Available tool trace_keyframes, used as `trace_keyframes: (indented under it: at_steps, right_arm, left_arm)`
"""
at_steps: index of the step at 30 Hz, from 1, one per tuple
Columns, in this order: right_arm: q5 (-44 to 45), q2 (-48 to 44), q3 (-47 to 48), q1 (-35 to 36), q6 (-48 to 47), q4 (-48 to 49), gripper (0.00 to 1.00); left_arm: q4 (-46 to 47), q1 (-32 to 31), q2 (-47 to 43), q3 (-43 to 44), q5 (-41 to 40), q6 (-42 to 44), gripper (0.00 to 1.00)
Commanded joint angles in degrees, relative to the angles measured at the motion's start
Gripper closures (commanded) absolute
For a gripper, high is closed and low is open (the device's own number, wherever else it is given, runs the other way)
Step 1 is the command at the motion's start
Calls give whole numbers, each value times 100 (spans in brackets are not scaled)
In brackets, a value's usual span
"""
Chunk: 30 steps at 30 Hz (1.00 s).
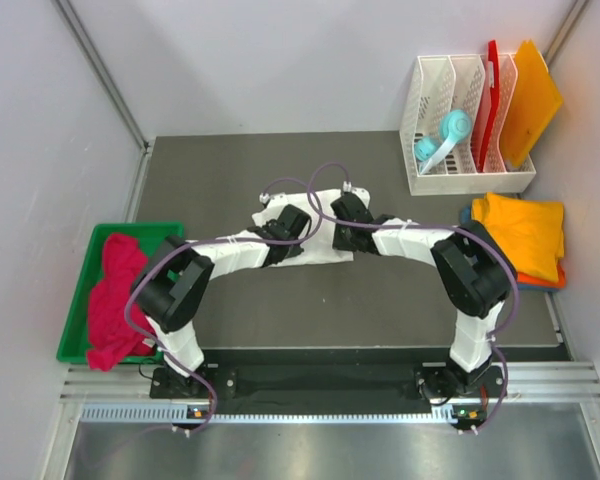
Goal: Fold and stack the t-shirts
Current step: Fold the tshirt
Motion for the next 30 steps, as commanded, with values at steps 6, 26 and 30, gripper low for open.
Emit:
trace_keyframes:
  at_steps: [6,26,30]
  right_arm:
    - [22,-308,-380,197,95,-493,100]
    - [2367,-3901,-739,970,-1258,-1434,5]
    - [2694,-4570,-1135,1260,-1214,-1575,0]
  left_arm:
    - [-528,-248,-331,-502,-96,-384,70]
    - [-2856,-626,-3282,-615,-1800,-331,10]
    - [-3016,-512,-3776,-669,-2434,-182,1]
